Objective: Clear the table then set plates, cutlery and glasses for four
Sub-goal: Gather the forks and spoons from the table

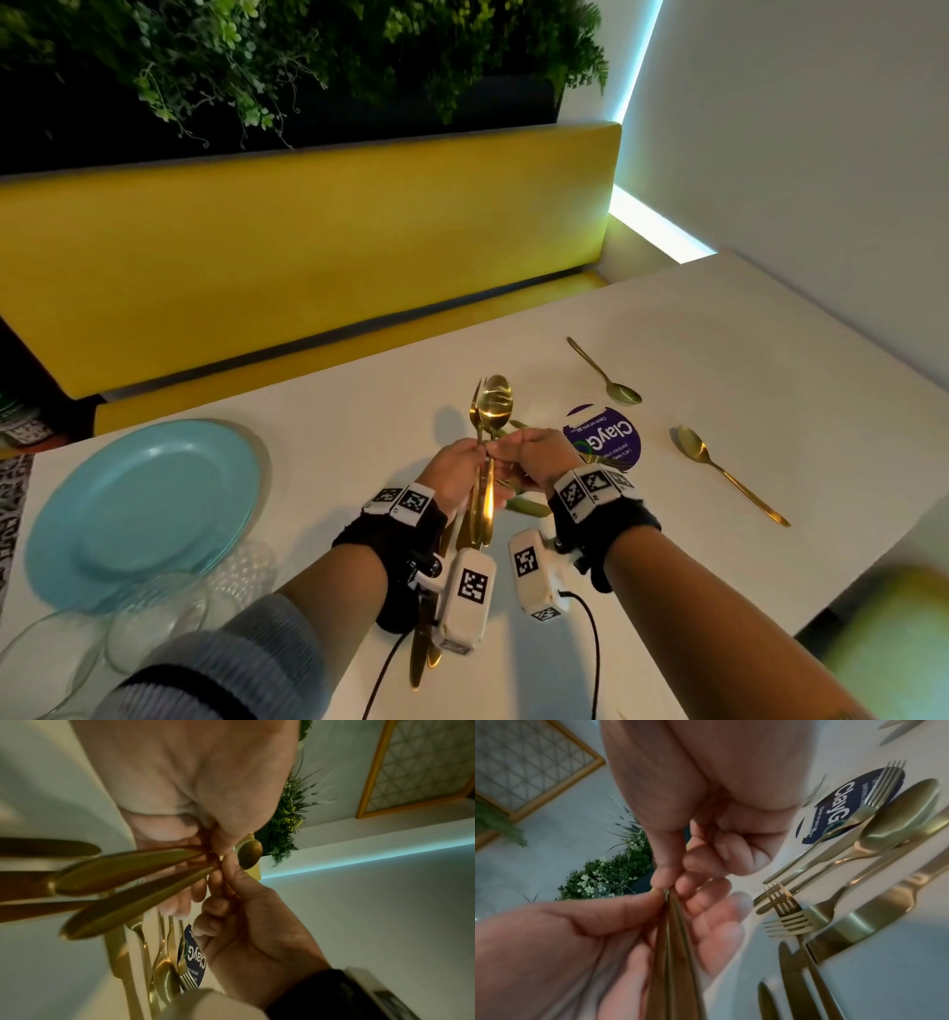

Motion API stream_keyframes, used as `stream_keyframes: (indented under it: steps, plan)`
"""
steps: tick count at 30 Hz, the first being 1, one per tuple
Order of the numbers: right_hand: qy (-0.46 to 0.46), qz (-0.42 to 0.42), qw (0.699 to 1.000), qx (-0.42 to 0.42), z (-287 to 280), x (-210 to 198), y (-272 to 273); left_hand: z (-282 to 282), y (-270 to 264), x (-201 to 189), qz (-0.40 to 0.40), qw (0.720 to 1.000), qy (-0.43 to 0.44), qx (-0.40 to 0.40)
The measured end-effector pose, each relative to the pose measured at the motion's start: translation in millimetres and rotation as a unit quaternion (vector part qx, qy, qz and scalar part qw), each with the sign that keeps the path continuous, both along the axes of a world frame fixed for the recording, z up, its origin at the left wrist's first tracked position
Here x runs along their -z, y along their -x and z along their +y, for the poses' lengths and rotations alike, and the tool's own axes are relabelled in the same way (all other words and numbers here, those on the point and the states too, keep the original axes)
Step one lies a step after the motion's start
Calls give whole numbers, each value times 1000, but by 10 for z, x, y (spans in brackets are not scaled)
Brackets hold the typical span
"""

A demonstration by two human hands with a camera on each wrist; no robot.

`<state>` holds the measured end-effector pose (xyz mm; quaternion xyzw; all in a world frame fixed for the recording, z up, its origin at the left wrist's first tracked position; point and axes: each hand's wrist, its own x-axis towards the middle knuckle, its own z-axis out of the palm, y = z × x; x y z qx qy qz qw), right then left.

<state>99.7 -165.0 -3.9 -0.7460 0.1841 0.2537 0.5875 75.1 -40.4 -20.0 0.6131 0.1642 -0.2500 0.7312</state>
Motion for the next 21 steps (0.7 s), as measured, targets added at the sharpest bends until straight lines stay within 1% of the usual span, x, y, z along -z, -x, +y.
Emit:
stream_keyframes:
  steps: [3, 6, 9, 11, 14, 16, 18, 20, 21]
  plan:
    - [-14, 8, 1000, 18, 40, 55, -18, 2, -25, 57, 19, 999, 26, -17]
    - [-23, 8, 999, 20, 40, 97, -21, -37, -20, 59, 23, 999, 6, -30]
    - [-18, -4, 1000, 9, 18, 138, -31, -87, -20, 64, 12, 999, -27, -14]
    - [21, -16, 1000, -13, -19, 169, -75, -102, -50, 64, 15, 999, -52, -6]
    - [140, -47, 987, -57, -153, 219, -202, -75, -108, 68, 33, 997, -66, -2]
    - [244, -74, 963, -90, -290, 258, -277, -28, -144, 71, 40, 996, -73, -16]
    - [343, -72, 925, -147, -412, 337, -294, 17, -170, 81, 40, 994, -93, -31]
    - [408, -62, 888, -205, -461, 468, -257, 55, -188, 85, 48, 993, -99, -40]
    - [440, -63, 863, -241, -463, 533, -224, 67, -196, 87, 51, 993, -101, -44]
